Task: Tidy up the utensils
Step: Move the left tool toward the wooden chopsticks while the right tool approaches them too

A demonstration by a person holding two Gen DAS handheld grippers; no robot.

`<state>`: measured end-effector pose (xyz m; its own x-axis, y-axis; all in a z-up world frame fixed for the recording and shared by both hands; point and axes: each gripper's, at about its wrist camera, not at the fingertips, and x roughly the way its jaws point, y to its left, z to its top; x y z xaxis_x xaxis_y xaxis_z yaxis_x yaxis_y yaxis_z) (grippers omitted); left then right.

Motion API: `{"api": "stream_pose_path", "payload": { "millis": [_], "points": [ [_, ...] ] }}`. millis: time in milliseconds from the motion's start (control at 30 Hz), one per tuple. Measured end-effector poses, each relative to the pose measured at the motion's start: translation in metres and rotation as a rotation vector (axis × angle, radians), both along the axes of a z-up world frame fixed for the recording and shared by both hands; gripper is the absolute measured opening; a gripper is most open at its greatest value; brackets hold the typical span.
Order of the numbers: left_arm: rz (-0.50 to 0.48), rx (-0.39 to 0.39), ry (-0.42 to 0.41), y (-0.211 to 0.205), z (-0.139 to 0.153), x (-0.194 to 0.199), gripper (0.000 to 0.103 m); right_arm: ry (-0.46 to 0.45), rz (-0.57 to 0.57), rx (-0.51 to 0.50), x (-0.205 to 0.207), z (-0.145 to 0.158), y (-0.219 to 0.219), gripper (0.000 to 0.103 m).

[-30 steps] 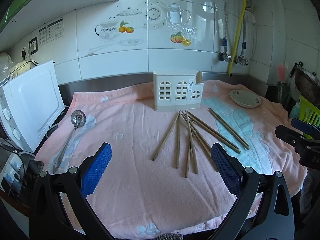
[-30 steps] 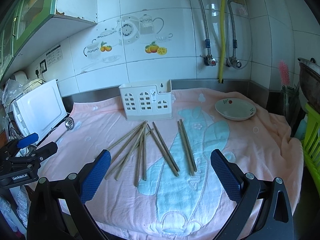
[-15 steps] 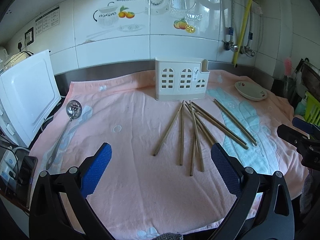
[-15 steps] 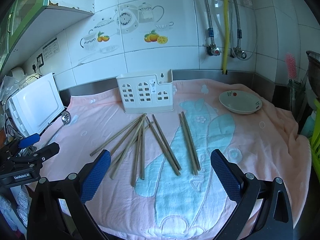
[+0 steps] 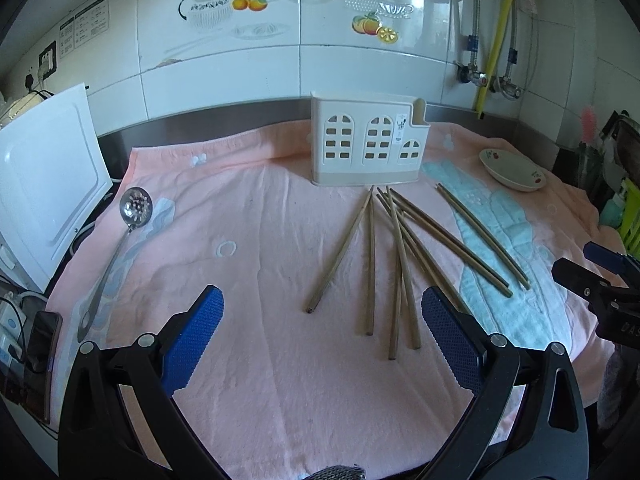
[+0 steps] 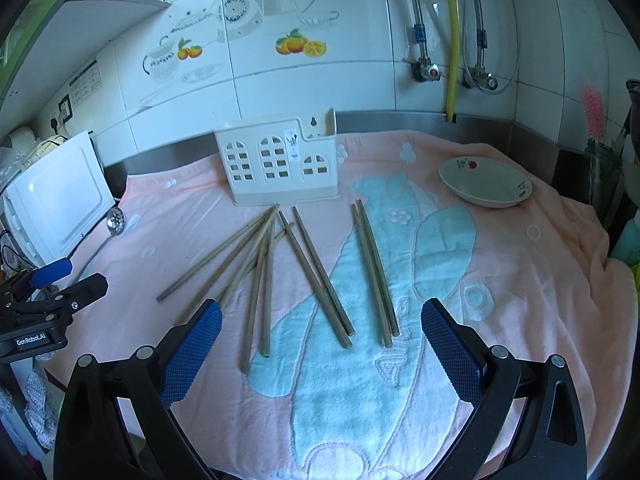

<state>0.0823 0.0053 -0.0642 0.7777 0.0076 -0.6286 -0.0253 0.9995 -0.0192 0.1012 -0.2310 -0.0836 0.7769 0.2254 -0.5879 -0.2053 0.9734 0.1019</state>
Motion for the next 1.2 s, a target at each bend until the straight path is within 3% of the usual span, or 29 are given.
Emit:
{"api": "stream_pose_path", "payload": {
  "millis": [1200],
  "points": [
    [0.011,0.002,0.141,0.019,-0.050,0.065,0.098,0.099,0.088,-0.025,0.068,-0.036,0.000,0.096]
  ]
}}
